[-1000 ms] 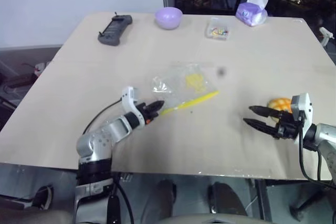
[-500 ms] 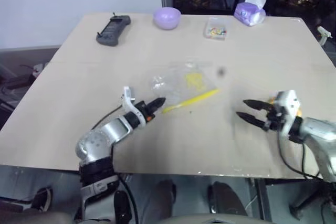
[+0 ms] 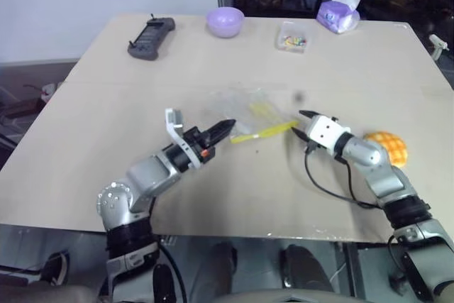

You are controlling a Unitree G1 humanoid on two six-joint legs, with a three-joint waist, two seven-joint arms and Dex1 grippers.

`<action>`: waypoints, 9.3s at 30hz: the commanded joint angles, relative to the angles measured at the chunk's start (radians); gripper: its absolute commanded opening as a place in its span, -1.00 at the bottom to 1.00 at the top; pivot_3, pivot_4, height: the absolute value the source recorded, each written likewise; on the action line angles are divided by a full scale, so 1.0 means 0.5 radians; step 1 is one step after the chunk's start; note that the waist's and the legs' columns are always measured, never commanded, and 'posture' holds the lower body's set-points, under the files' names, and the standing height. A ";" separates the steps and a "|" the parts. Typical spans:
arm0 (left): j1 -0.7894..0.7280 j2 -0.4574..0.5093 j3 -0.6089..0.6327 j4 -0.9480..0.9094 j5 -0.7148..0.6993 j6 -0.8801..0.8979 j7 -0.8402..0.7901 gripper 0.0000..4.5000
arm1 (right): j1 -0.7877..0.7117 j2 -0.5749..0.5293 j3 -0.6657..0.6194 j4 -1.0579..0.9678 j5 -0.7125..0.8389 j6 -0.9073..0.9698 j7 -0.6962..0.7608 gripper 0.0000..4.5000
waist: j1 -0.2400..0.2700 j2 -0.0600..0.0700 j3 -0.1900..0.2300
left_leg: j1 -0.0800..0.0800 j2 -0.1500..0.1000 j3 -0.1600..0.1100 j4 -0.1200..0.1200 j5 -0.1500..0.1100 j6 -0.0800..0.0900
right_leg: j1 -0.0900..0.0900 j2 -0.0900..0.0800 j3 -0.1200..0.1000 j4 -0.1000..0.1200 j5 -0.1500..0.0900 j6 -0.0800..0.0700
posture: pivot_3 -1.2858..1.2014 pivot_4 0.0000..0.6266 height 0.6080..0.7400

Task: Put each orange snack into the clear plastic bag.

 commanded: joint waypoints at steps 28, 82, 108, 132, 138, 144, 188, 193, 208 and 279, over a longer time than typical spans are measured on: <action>0.047 0.492 -0.297 -0.202 0.662 -0.511 -0.681 -0.45 | -0.187 0.065 -0.010 -0.012 -0.088 -0.033 -0.027 -1.00 | -0.009 0.001 0.001 | 0.001 0.000 0.001 -0.003 0.000 0.000 | -0.002 0.003 0.001 0.000 0.000 -0.001 | 0.03 -0.52 1.00; -0.104 0.564 -0.926 -0.102 3.605 -2.424 -1.736 0.09 | -0.528 0.421 0.317 -0.237 -0.690 1.053 -0.068 -1.00 | -0.062 -0.002 0.003 | -0.036 0.002 0.019 -0.018 0.002 -0.001 | -0.058 0.003 0.018 0.007 0.000 -0.001 | 0.03 -0.52 1.00; -0.089 0.665 -0.967 0.216 4.092 -2.613 -1.555 0.09 | -0.544 0.425 0.316 -0.255 -0.692 1.067 -0.067 -1.00 | -0.062 -0.001 0.002 | -0.034 0.002 0.017 0.002 -0.001 0.004 | -0.059 0.005 0.018 0.035 0.000 -0.001 | 0.03 -0.52 1.00; -0.108 0.635 -0.993 0.310 4.143 -2.704 -1.536 -1.00 | -0.498 0.332 0.316 -0.314 -0.567 0.842 0.072 -0.38 | -0.062 -0.001 0.002 | -0.035 0.002 0.017 0.002 -0.001 0.005 | -0.059 0.005 0.018 0.035 0.000 -0.001 | 0.03 -0.52 1.00; -0.108 0.639 -1.001 0.299 4.128 -2.724 -1.574 -1.00 | -0.430 0.126 0.139 -0.570 -0.332 0.995 0.397 0.01 | -0.055 -0.001 0.002 | -0.035 0.001 0.016 0.003 -0.002 0.005 | -0.058 0.005 0.017 0.034 0.000 -0.001 | 0.03 -0.52 1.00; -0.101 0.632 -1.000 0.298 4.119 -2.738 -1.595 -1.00 | -0.392 0.397 -0.165 -1.006 0.375 1.685 0.640 -0.37 | -0.083 -0.001 0.002 | -0.034 0.004 0.015 0.003 -0.002 0.006 | -0.058 0.008 0.018 0.036 0.000 -0.001 | 0.03 -0.52 1.00; -0.138 0.579 -1.004 0.323 4.093 -2.756 -1.631 -1.00 | -0.518 0.608 -0.204 -0.769 1.051 2.192 0.263 -0.97 | -0.063 -0.001 0.002 | -0.035 0.003 0.013 0.005 -0.002 0.006 | -0.058 0.007 0.016 0.037 0.000 -0.001 | 0.03 -0.52 1.00; -0.138 0.568 -1.006 0.310 4.084 -2.745 -1.639 -1.00 | -0.515 0.598 -0.183 -0.713 1.037 2.202 0.215 -0.97 | -0.063 -0.001 0.002 | -0.035 0.003 0.013 0.005 -0.002 0.006 | -0.058 0.007 0.017 0.037 0.000 -0.001 | 0.03 -0.52 1.00; -0.150 0.544 -1.028 0.303 4.085 -2.782 -1.684 -1.00 | -0.604 0.799 -0.496 -0.439 1.208 2.517 -0.124 -0.97 | -0.062 -0.001 0.002 | -0.035 0.003 0.013 0.005 -0.002 0.006 | -0.058 0.007 0.017 0.037 0.000 -0.001 | 0.03 -0.52 1.00; -0.149 0.424 -1.094 0.280 4.079 -2.641 -1.597 -1.00 | 0.137 -0.007 -0.151 -1.442 1.288 1.604 0.539 0.99 | -0.049 -0.003 0.001 | -0.031 0.000 -0.003 0.009 -0.002 0.007 | -0.041 0.005 -0.001 0.032 0.000 -0.001 | 0.03 -0.52 1.00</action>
